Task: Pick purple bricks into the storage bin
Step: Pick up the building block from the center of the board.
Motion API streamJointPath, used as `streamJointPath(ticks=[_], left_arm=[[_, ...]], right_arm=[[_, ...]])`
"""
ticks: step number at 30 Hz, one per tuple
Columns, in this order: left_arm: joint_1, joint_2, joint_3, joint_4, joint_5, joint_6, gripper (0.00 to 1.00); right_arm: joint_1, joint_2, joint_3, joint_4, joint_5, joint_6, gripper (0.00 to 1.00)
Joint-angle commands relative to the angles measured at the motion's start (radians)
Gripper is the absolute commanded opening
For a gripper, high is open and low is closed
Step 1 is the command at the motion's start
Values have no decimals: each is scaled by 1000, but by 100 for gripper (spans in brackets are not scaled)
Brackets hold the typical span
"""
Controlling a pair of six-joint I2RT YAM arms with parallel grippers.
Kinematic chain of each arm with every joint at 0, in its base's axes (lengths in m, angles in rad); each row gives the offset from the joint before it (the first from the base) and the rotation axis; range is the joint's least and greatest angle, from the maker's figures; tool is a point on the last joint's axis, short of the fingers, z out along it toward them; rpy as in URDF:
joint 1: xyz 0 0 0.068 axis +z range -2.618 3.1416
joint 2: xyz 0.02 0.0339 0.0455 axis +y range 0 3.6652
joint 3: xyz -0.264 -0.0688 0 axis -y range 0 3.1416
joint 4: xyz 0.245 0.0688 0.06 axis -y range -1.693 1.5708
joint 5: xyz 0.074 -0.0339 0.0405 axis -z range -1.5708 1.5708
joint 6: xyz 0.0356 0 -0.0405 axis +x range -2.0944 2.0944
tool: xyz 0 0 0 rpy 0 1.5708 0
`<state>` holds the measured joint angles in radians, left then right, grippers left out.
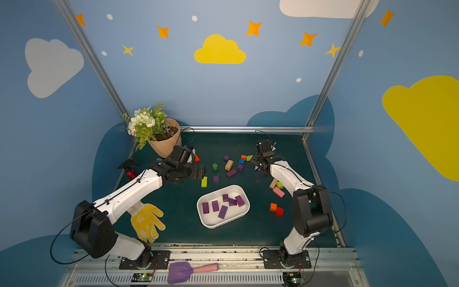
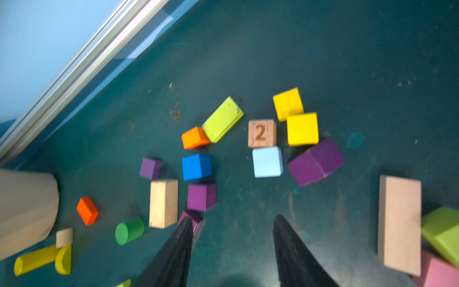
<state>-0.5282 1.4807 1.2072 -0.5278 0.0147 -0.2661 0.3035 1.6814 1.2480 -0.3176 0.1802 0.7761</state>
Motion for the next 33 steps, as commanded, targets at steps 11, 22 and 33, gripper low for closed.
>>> streamJointPath(ticks=[11,22,33], left_arm=[[-72,-12,31,-16,55,7,100],[-88,16,37,-26,67,8,100],[-93,11,38,-29,66,11,100]], right_arm=[[-100,63,98,-104,40,-190,44],[-133,150,110,-107,-22,-159,40],[-133,208,136,-159,-22,-157,36]])
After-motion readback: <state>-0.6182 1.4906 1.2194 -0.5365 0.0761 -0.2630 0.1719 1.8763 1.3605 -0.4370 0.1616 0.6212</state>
